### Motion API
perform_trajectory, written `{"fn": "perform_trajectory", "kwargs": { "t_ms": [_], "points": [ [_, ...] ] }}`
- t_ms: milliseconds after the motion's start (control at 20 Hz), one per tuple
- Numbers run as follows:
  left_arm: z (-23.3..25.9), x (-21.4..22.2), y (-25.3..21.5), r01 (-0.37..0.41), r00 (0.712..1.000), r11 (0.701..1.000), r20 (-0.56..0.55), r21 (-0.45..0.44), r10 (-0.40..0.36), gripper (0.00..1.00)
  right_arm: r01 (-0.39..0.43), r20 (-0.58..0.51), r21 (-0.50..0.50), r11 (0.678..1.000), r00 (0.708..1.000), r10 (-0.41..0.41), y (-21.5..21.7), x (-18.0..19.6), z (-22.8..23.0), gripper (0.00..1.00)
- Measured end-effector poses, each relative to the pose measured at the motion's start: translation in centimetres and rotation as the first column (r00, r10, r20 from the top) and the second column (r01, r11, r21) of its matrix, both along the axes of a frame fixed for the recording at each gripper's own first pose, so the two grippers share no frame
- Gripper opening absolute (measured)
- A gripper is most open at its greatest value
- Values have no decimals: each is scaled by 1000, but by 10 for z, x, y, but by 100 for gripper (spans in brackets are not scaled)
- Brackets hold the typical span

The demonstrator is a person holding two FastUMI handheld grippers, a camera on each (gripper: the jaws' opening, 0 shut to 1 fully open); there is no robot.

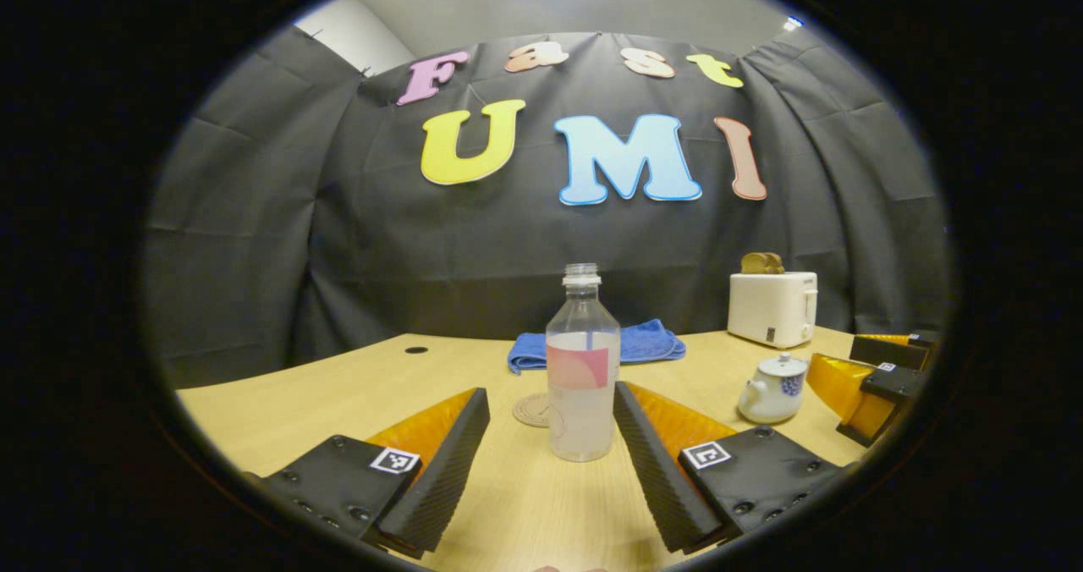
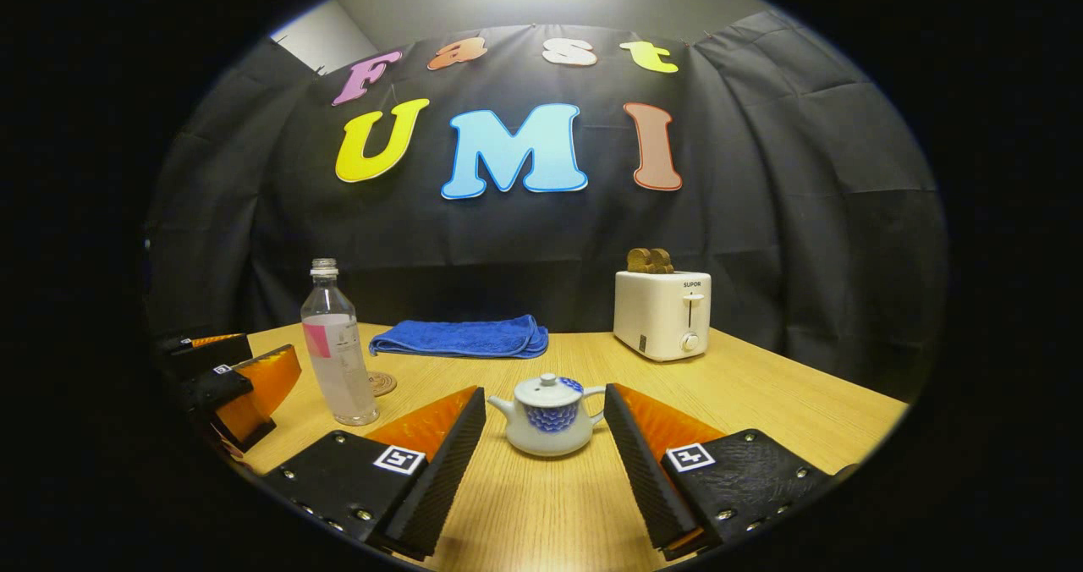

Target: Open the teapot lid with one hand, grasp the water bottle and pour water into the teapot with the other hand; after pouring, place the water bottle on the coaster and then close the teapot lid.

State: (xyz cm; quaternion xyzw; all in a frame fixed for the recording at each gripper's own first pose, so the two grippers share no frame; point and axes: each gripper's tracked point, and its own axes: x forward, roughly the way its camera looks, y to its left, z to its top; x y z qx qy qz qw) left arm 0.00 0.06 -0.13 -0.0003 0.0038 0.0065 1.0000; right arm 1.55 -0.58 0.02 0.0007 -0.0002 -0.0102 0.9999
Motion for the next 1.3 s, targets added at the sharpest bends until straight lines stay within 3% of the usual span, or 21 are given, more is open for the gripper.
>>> {"fn": "perform_trajectory", "kwargs": {
  "t_ms": [350,400,700,800,1100,1200,1300],
  "points": [
    [-1,2,0,3,1000,1000,-1,1,-3,100,30,-5,1,1000,1000,-30,-8,47,1,87],
    [0,1,0,2,1000,1000,0,0,-2,100,30,-5,-2,1000,1000,-30,-8,50,1,79],
    [0,2,-2,17,1000,1000,-8,0,-17,100,22,-63,-2,1000,998,-22,-6,74,-8,74],
    [0,3,-2,19,1000,1000,-9,1,-19,100,8,-100,5,1000,995,-8,-2,82,-11,53],
    [0,2,-4,28,1000,1000,-12,2,-28,100,7,-108,6,1000,994,-6,-1,84,-10,54],
    [-1,3,-4,30,999,1000,-14,2,-30,100,0,-112,-7,1000,994,-1,1,87,-11,25],
    [-1,2,-4,30,999,1000,-11,3,-30,100,15,-108,-32,999,994,-19,-1,91,-20,25]
  ]
}}
